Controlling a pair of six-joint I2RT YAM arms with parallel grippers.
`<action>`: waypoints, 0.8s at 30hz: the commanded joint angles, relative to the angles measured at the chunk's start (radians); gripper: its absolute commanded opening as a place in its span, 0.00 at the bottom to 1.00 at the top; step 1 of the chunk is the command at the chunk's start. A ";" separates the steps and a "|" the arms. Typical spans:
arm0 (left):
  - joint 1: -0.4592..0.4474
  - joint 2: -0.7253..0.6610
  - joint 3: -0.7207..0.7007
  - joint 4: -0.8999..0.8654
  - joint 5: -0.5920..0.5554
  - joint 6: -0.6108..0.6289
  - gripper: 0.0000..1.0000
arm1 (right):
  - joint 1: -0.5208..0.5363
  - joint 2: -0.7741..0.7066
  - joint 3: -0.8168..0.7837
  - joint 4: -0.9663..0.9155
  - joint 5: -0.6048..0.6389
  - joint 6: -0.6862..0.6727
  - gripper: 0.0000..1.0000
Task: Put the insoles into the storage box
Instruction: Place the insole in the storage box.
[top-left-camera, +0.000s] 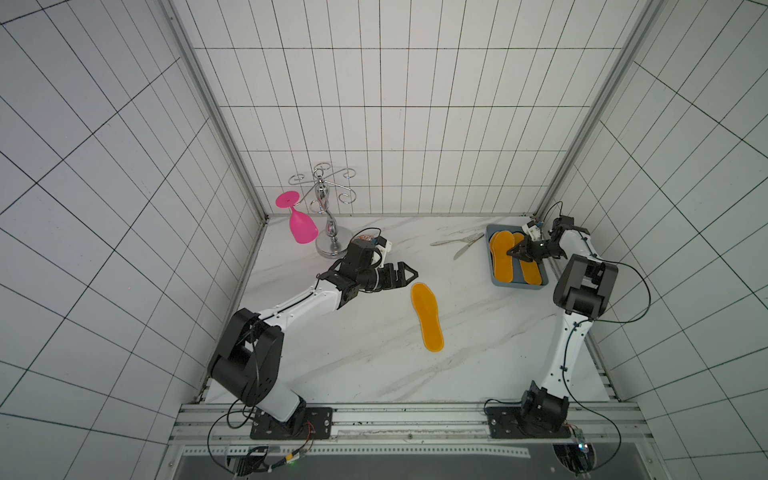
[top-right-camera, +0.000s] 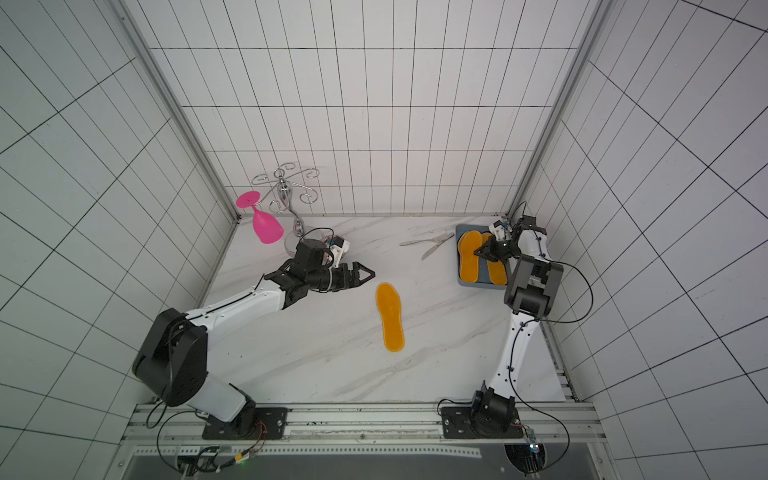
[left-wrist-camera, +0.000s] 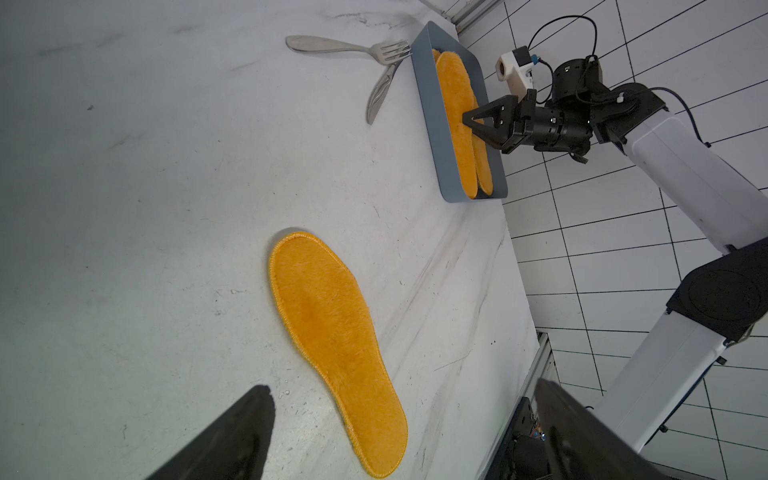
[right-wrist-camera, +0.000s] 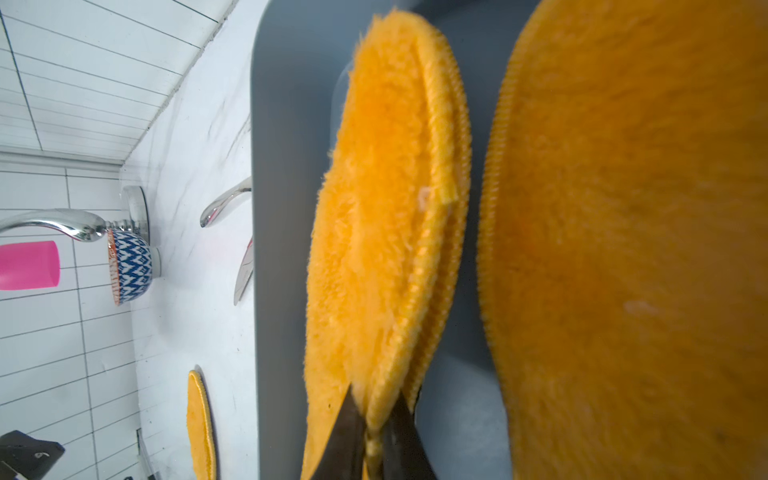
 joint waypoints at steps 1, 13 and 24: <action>-0.001 0.011 0.027 -0.014 -0.012 0.027 0.99 | 0.013 0.028 0.051 -0.028 0.039 -0.006 0.15; -0.003 0.017 0.038 -0.040 -0.016 0.044 0.99 | 0.051 0.036 0.087 -0.026 0.080 0.009 0.24; -0.004 0.014 0.041 -0.063 -0.022 0.060 0.99 | 0.058 0.031 0.098 -0.044 0.134 0.011 0.33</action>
